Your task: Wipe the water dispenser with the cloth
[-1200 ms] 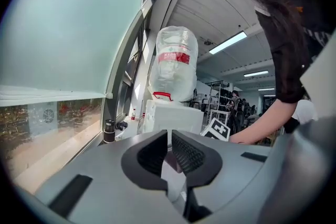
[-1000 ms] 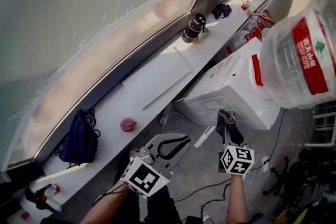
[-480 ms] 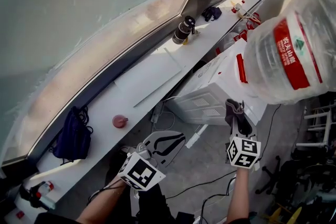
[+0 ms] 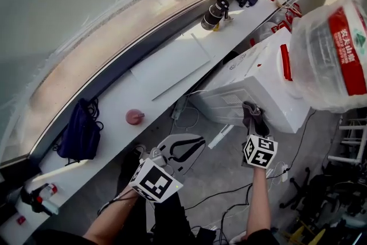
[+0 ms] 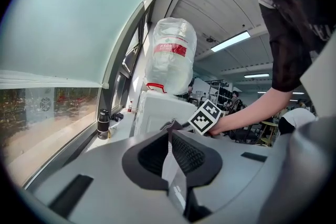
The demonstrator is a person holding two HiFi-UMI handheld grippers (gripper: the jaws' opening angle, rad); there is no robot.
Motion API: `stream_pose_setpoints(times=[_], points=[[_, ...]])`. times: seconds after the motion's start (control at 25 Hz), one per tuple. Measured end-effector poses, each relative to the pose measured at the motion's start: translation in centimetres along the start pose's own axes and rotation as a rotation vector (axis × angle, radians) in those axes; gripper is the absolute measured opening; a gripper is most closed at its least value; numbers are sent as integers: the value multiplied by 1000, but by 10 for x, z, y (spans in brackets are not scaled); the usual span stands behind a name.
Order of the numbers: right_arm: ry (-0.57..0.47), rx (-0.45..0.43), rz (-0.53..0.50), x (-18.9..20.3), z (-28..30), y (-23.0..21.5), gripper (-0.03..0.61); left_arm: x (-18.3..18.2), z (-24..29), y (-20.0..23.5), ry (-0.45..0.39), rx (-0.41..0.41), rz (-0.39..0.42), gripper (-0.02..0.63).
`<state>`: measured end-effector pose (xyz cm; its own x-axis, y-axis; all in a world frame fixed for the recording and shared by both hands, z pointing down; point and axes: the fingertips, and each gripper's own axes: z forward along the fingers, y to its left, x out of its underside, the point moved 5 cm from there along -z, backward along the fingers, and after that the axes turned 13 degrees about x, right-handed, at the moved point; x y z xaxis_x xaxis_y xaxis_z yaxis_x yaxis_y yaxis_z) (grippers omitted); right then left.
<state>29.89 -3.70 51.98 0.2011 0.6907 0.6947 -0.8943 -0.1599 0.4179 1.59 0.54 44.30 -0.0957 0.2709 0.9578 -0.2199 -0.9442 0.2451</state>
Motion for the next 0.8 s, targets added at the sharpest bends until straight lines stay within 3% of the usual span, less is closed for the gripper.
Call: stream_pose_setpoints(times=[0.48,0.8], points=[[130,-21,-71,100,101,67,100,47,14,29,-4,-47,-11,28],[277,-15,-80,171,165,110,101,90,20,45,14,-58,-8,28]])
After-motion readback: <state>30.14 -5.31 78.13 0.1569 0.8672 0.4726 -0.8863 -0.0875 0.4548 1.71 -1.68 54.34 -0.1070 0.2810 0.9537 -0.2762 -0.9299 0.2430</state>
